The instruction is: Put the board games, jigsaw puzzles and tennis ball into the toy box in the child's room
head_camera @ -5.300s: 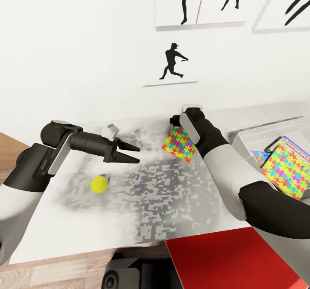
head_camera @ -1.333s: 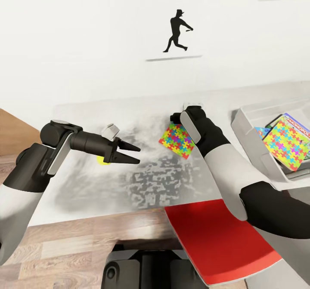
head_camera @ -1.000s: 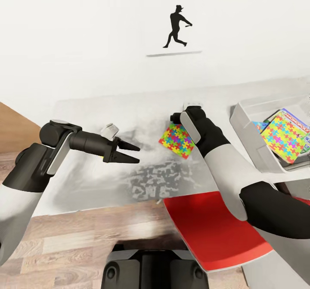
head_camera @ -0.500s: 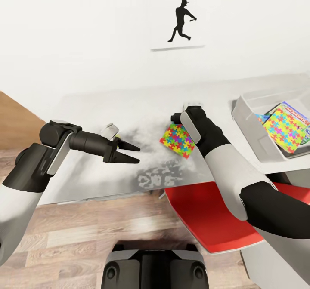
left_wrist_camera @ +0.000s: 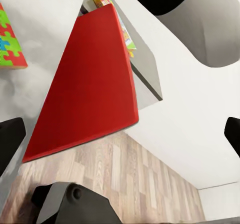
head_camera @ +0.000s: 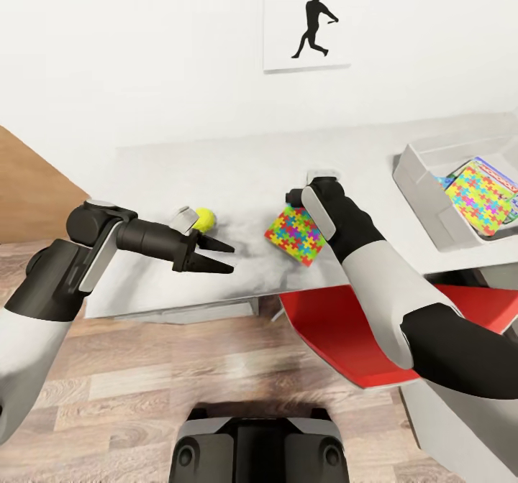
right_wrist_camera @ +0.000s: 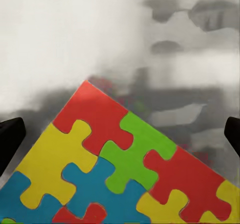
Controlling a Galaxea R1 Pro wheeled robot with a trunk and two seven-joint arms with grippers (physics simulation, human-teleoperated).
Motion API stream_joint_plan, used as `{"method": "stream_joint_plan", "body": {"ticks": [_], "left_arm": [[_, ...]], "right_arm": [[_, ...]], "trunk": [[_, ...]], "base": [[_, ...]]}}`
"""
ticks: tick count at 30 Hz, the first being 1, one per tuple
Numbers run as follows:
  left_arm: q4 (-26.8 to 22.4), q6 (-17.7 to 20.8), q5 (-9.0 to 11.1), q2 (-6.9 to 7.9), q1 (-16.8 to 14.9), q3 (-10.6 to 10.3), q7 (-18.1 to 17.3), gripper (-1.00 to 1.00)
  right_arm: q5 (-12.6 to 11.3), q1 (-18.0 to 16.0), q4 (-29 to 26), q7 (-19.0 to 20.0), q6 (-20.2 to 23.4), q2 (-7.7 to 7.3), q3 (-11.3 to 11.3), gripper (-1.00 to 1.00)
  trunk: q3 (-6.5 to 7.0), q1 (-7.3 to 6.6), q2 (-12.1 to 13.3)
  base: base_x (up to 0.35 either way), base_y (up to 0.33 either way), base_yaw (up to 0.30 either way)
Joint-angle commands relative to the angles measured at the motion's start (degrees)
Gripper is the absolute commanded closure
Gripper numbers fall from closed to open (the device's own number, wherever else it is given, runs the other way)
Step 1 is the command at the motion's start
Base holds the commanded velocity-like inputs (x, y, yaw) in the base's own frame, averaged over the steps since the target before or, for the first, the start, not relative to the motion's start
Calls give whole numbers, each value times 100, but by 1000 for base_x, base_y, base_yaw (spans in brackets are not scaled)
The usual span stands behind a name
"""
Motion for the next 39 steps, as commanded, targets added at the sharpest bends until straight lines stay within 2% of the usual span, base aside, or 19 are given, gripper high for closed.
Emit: {"method": "stream_joint_plan", "body": {"ticks": [1, 39], "left_arm": [[0, 55, 18, 4, -6, -5, -7, -100], [1, 55, 18, 4, -6, 8, -13, -100]], "right_arm": [[-178, -1, 14, -55, -5, -2, 22, -100], [-176, 8, 14, -56, -5, 7, 22, -100]], "trunk": [[-8, 3, -7], [-8, 3, -7]], "base": [[-86, 55, 0], [-81, 56, 0]]}}
